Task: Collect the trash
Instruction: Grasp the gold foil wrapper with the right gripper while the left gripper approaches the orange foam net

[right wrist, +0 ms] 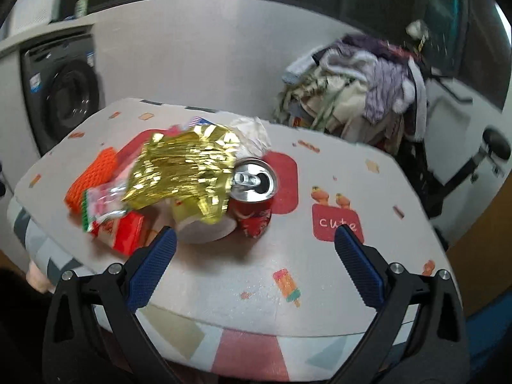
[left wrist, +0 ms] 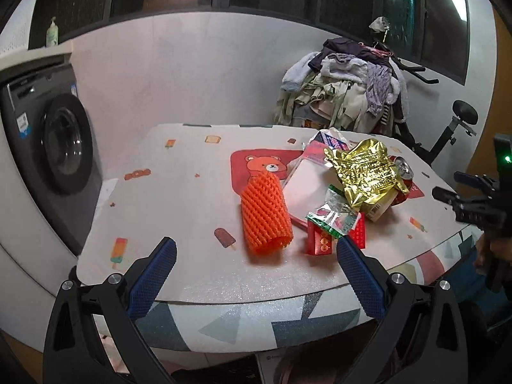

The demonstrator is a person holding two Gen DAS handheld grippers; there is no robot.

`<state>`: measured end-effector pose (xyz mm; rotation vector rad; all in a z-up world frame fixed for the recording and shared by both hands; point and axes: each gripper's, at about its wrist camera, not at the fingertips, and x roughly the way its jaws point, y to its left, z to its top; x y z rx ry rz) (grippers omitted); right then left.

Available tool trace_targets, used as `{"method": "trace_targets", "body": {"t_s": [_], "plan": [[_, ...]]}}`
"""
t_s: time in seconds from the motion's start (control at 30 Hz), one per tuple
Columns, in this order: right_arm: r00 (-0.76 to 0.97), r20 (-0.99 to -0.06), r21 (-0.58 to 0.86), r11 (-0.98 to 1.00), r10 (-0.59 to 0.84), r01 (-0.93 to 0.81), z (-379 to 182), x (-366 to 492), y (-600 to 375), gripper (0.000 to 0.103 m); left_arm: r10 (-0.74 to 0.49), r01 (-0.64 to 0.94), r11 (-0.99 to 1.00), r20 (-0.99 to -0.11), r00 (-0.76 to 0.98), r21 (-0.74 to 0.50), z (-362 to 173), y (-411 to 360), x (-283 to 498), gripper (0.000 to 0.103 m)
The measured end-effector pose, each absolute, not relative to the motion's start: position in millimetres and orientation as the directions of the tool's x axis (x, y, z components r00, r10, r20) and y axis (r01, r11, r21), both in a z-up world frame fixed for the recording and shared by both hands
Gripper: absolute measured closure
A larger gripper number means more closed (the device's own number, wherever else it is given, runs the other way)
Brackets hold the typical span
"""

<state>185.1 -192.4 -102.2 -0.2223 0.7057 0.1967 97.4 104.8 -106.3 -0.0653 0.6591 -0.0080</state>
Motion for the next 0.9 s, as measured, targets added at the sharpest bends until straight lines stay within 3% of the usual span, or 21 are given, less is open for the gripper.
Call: {"method": "trace_targets", "body": {"t_s": [0.1,0.17,0.33,0.43,0.7,0.77,0.8,0.83,0.9], "plan": [[0.721,-0.664,-0.018,0.959,0.2,-0.283,-101.1,202.4,-195.3,0.012,-0.014,-0.036,0.997,-0.617,0.787,-0.069,-110.4,108.9,106.6,0.005],[0.719,-0.656,-0.025,0.946,0.229,-0.324,-100.1,206.3,-183.8,0.011,-0.025,-0.046,0.994,-0.631,0.776,-0.096,-114.2,112.0,114.8,0.005],[0.772,-0.628,-0.425,0.786,0.101,-0.449,-124.4,204.2,-113.6,0.009,-0.022,-0.049,0.995,-0.645,0.764,-0.092,-120.1,111.6,123.8,0.005],[0.797,-0.601,-0.576,0.662,0.053,-0.479,-145.1,207.8,-84.9,0.008,-0.028,-0.046,0.994,-0.652,0.758,-0.096,-122.7,111.9,126.9,0.005],[0.847,-0.531,-0.757,0.436,0.023,-0.487,-176.9,224.6,-36.3,0.009,-0.05,-0.048,0.99,-0.663,0.747,-0.13,-128.1,113.7,128.3,0.005],[0.845,-0.533,-0.772,0.389,0.034,-0.503,-181.6,224.0,-28.5,0.023,-0.057,-0.05,0.989,-0.665,0.745,-0.141,-129.3,115.1,128.5,0.005],[0.839,-0.543,-0.768,0.381,0.039,-0.515,-181.1,223.8,-26.0,0.041,-0.058,-0.05,0.989,-0.666,0.744,-0.142,-129.9,115.7,128.9,0.005],[0.828,-0.559,-0.758,0.38,0.04,-0.53,-178.2,222.9,-25.0,0.046,-0.059,-0.049,0.989,-0.667,0.743,-0.142,-130.0,116.2,129.3,0.005],[0.827,-0.556,-0.735,0.416,0.083,-0.536,-162.9,220.3,-27.1,0.083,-0.059,-0.049,0.989,-0.667,0.743,-0.143,-130.6,117.2,130.1,0.005]]}}
